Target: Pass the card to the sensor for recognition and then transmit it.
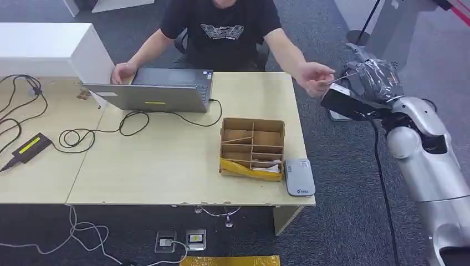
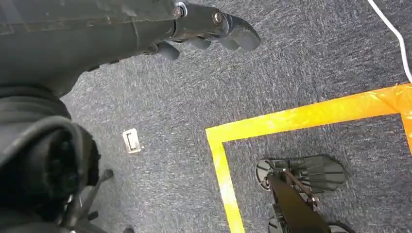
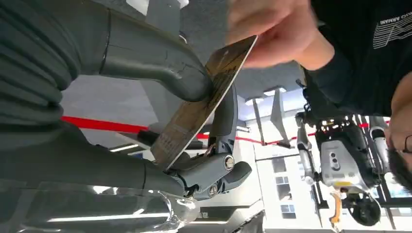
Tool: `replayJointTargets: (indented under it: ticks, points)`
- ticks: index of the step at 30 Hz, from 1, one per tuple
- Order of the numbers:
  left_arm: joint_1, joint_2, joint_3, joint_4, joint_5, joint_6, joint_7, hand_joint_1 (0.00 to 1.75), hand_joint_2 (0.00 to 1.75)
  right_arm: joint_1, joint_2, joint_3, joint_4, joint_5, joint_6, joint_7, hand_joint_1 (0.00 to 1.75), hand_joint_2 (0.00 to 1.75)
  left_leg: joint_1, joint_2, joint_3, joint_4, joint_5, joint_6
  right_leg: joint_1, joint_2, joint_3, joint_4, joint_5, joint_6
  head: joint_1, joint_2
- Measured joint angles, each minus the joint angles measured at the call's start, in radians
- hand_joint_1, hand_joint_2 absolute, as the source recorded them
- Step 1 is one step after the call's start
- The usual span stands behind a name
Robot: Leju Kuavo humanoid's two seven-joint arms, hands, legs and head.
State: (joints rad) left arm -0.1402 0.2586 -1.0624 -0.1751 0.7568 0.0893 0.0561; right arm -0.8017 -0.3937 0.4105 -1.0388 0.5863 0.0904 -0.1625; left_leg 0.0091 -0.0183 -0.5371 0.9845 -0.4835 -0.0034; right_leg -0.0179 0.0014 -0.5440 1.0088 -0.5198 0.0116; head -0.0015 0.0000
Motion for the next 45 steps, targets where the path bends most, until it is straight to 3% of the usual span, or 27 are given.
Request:
replayJointTargets:
  ticks: [17,25,35,45]
  points:
    - [0.0,-0.001,-0.018,0.0,0.013,0.003,0.002,0.0,0.0,0.076,-0.006,-0.001,0.071,-0.002,-0.077,-0.043,1.75,1.75,0.0,0.0,0.0,0.0,0.0,0.0,0.0,0.0,0.0,0.0,0.0,0.0,0.0,0.0]
    - [0.001,-0.004,-0.017,0.0,0.05,0.023,0.04,0.0,0.0,0.129,-0.032,-0.007,0.13,-0.11,-0.125,-0.101,1.75,1.75,0.0,0.001,0.0,0.0,0.0,0.0,0.0,0.0,-0.001,0.0,0.0,0.0,0.0,0.0]
    - [0.0,0.001,-0.017,0.001,0.066,0.023,0.043,0.0,0.0,0.258,-0.1,0.006,0.152,-0.235,-0.206,-0.035,1.75,1.75,0.0,0.002,-0.001,0.0,-0.001,0.0,0.0,0.0,-0.001,0.0,0.0,0.0,0.0,0.0]
    - [0.0,0.003,-0.017,0.001,0.072,0.024,0.043,0.0,0.0,0.292,-0.123,0.027,0.152,-0.253,-0.213,-0.03,1.75,1.75,0.0,0.002,0.0,0.0,0.0,0.0,0.0,0.0,-0.001,0.0,0.0,0.0,0.0,0.0]
